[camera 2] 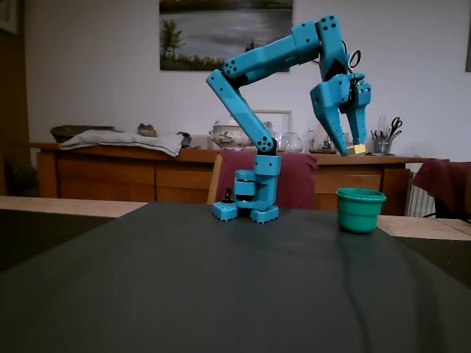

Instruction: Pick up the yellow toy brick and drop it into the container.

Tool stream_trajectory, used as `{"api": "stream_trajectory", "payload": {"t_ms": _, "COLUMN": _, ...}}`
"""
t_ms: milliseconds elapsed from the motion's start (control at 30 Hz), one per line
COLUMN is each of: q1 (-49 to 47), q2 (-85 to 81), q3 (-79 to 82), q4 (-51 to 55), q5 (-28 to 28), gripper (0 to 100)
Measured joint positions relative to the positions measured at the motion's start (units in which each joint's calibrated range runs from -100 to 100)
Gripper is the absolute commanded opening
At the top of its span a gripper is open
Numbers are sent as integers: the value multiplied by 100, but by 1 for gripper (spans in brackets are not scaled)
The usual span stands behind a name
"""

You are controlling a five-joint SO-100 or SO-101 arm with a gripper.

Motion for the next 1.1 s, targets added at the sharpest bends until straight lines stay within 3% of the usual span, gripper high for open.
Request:
{"api": "stream_trajectory", "payload": {"t_ms": 133, "q1": -371, "q2": 0, "q3": 0, "q4": 0, "q5": -106, "gripper": 0}}
{"api": "stream_trajectory", "payload": {"t_ms": 867, "q1": -393, "q2": 1249, "q3": 9, "q4": -1144, "q5": -127, "gripper": 1}}
{"api": "stream_trajectory", "payload": {"t_ms": 1100, "q1": -379, "q2": 1283, "q3": 9, "q4": -1135, "q5": -79, "gripper": 10}}
